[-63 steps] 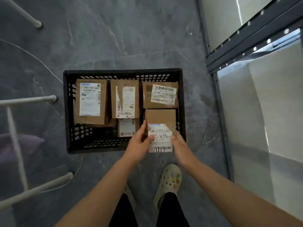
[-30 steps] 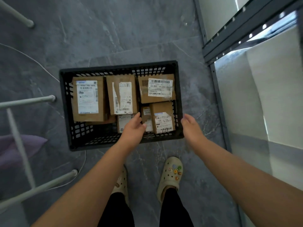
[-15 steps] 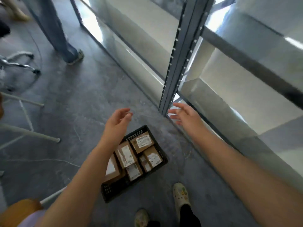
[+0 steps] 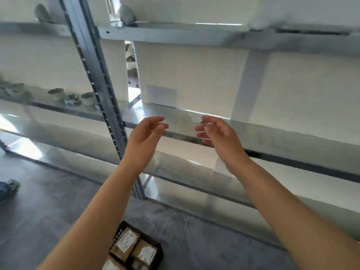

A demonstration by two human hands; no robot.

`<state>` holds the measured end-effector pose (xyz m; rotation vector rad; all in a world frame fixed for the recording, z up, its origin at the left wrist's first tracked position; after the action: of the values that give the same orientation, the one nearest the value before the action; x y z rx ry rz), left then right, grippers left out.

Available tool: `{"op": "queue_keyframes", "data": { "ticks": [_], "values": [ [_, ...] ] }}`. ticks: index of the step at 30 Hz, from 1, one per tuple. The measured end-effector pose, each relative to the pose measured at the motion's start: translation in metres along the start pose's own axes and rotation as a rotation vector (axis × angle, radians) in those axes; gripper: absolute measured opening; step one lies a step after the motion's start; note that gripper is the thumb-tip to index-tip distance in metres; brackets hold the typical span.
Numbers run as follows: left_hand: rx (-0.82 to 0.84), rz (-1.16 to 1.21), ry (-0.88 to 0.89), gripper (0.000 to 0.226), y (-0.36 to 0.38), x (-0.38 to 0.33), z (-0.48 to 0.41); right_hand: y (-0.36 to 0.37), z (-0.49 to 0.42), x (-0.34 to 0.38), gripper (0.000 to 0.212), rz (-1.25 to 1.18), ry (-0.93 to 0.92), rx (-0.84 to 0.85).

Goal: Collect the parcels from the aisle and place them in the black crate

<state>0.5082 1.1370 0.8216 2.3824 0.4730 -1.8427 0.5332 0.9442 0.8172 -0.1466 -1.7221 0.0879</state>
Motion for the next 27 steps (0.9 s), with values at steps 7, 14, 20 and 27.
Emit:
{"op": "queue_keyframes", "data": {
  "ticks": [7, 14, 20, 27],
  "values": [
    [0.260, 0.112, 0.094, 0.022, 0.197, -0.093, 0.034, -0.197, 0.028, 0.040, 0.027, 0.021, -0.040, -0.240],
    [0.406, 0.174, 0.169, 0.021, 0.354, -0.162, 0.092, -0.375, 0.070, 0.052, 0.028, 0.065, -0.093, -0.432],
    [0.500, 0.260, 0.133, 0.022, 0.461, -0.188, 0.130, -0.494, 0.110, 0.044, 0.026, 0.092, -0.120, -0.603],
    [0.716, 0.309, 0.196, 0.022, 0.577, -0.213, 0.165, -0.586, 0.146, 0.023, 0.026, 0.078, -0.089, -0.835]
  ]
}}
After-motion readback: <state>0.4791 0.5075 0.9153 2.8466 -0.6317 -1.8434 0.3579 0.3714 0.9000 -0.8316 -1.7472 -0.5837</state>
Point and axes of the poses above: each hand's wrist, its own z-axis away from the middle knuckle, its own y-axis out of the palm, x = y × z, the point moved 8 cm from there along -z, towards the middle knuckle, and after that the axes turned 6 degrees about -x, right-handed, at the moved point
